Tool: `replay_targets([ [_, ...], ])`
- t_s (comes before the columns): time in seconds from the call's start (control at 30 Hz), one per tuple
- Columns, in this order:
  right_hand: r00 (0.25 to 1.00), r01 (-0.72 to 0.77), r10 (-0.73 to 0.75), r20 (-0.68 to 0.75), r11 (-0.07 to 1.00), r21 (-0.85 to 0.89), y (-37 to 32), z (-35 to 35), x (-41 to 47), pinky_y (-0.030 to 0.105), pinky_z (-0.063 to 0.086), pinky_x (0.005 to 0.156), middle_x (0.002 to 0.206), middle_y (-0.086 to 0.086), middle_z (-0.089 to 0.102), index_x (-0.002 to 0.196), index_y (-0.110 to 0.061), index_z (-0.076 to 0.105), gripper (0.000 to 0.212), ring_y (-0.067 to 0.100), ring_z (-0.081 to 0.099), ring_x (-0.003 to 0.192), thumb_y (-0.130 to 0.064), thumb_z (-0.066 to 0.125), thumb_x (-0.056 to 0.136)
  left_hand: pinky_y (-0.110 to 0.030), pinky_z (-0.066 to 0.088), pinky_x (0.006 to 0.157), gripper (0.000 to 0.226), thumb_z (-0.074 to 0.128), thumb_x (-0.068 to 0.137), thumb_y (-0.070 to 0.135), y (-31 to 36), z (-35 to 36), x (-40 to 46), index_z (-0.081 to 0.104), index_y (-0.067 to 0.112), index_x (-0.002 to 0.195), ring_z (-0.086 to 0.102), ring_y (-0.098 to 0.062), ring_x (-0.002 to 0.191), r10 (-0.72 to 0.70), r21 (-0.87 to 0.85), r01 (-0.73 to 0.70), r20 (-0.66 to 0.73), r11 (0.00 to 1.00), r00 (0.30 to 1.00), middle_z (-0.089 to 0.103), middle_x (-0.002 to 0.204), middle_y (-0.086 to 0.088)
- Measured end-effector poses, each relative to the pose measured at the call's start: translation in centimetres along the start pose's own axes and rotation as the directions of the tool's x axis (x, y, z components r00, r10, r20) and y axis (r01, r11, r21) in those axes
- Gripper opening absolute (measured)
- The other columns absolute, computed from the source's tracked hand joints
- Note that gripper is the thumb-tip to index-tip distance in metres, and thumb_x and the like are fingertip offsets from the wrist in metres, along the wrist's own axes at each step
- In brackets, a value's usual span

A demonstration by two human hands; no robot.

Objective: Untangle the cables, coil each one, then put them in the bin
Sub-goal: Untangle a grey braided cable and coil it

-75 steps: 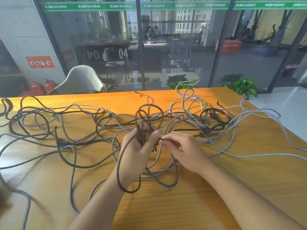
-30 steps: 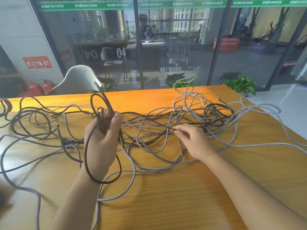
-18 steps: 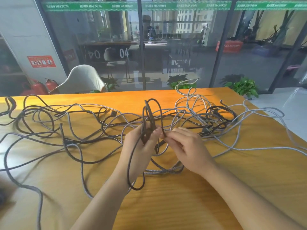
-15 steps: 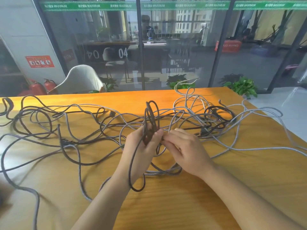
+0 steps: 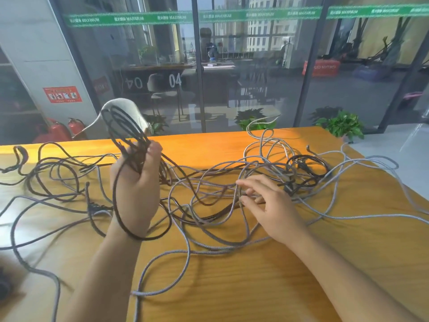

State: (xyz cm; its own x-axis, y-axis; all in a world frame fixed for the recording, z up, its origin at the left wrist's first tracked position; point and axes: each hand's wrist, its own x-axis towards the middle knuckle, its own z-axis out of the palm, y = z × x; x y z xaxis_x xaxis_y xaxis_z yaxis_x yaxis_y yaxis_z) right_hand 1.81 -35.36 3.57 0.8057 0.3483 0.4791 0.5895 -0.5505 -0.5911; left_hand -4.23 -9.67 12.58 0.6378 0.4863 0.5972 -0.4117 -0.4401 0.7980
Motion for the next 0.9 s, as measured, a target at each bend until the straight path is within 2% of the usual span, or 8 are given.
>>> replay_targets([
  [0.13,0.998,-0.056,0.058,0.033,0.996,-0.067,0.0,0.0,0.0,0.026,0.053,0.090,0.123,-0.030,0.053,0.133,-0.037,0.066,0.030,-0.003,0.057,0.111,-0.035,0.061,0.104,-0.025,0.038,0.055,0.036,0.058,0.107,0.035,1.0,-1.1,2.2,0.063,0.007,0.085,0.043,-0.011,0.058,0.016,0.015,-0.016,-0.030,1.000,0.999,0.050,0.067,-0.004],
  [0.27,0.981,-0.132,0.166,-0.096,0.949,0.287,-3.8,-1.0,0.6,0.026,0.050,0.066,0.080,-0.010,0.067,0.126,-0.034,0.069,0.024,0.012,0.063,0.073,-0.033,0.062,0.103,-0.012,0.035,0.048,0.031,0.059,0.105,0.028,1.2,-0.1,1.0,0.059,0.015,0.077,0.040,-0.004,0.047,-0.052,0.006,0.051,0.113,0.999,0.992,0.046,0.059,0.002],
  [0.37,0.952,-0.293,0.163,0.259,0.732,0.615,-8.7,-1.0,1.4,0.026,0.042,0.060,0.071,0.001,0.067,0.138,-0.030,0.060,0.035,0.017,0.052,0.059,-0.037,0.056,0.104,-0.017,0.037,0.049,0.026,0.062,0.104,0.027,0.0,1.0,0.4,0.064,0.019,0.079,0.040,-0.005,0.047,-0.079,-0.018,0.087,0.250,0.996,0.965,0.046,0.054,0.013],
  [0.43,0.900,-0.366,0.108,0.423,0.715,0.596,-10.7,-0.2,2.4,0.026,0.042,0.060,0.083,0.006,0.074,0.140,-0.024,0.057,0.035,0.018,0.056,0.062,-0.036,0.051,0.108,-0.017,0.036,0.051,0.032,0.063,0.104,0.025,-0.4,1.5,0.5,0.060,0.024,0.072,0.041,-0.005,0.047,-0.087,-0.014,0.096,0.318,0.995,0.944,0.045,0.049,0.016],
  [0.5,0.883,-0.378,0.111,0.456,0.745,0.550,-11.5,0.4,3.9,0.026,0.045,0.065,0.098,0.005,0.079,0.133,-0.017,0.061,0.031,0.016,0.065,0.073,-0.033,0.046,0.111,-0.013,0.040,0.053,0.029,0.064,0.104,0.024,-0.2,1.5,1.2,0.062,0.025,0.074,0.049,-0.004,0.048,-0.090,-0.020,0.104,0.359,0.994,0.929,0.052,0.051,0.017],
  [0.7,0.957,-0.289,0.237,0.165,0.786,0.547,-10.6,0.0,11.0,0.031,0.051,0.070,0.103,0.005,0.073,0.121,-0.022,0.068,0.038,0.015,0.063,0.088,-0.042,0.037,0.113,-0.015,0.046,0.064,0.012,0.066,0.100,0.040,-0.2,0.1,6.3,0.068,0.030,0.093,0.060,-0.006,0.071,-0.040,0.155,-0.027,0.416,0.987,0.909,0.067,0.081,0.006],
  [0.83,0.947,-0.312,0.312,0.080,0.826,0.469,-8.1,0.2,15.8,0.031,0.050,0.071,0.097,0.001,0.055,0.127,-0.019,0.068,0.041,0.017,0.052,0.088,-0.041,0.036,0.113,-0.039,0.056,0.083,0.032,0.077,0.090,0.044,-2.2,-0.1,8.7,0.066,0.020,0.107,0.067,-0.023,0.083,-0.229,0.328,0.070,0.475,0.942,0.850,0.064,0.083,0.005],
  [0.9,0.921,-0.387,0.374,0.111,0.839,0.384,-6.2,0.4,17.6,0.032,0.049,0.072,0.097,-0.003,0.054,0.143,-0.019,0.059,0.039,0.019,0.051,0.089,-0.036,0.040,0.113,-0.040,0.056,0.084,0.043,0.085,0.082,0.045,-3.4,-0.2,9.3,0.065,0.016,0.107,0.068,-0.029,0.093,-0.290,0.429,0.059,0.495,0.901,0.819,0.069,0.099,0.001],
])
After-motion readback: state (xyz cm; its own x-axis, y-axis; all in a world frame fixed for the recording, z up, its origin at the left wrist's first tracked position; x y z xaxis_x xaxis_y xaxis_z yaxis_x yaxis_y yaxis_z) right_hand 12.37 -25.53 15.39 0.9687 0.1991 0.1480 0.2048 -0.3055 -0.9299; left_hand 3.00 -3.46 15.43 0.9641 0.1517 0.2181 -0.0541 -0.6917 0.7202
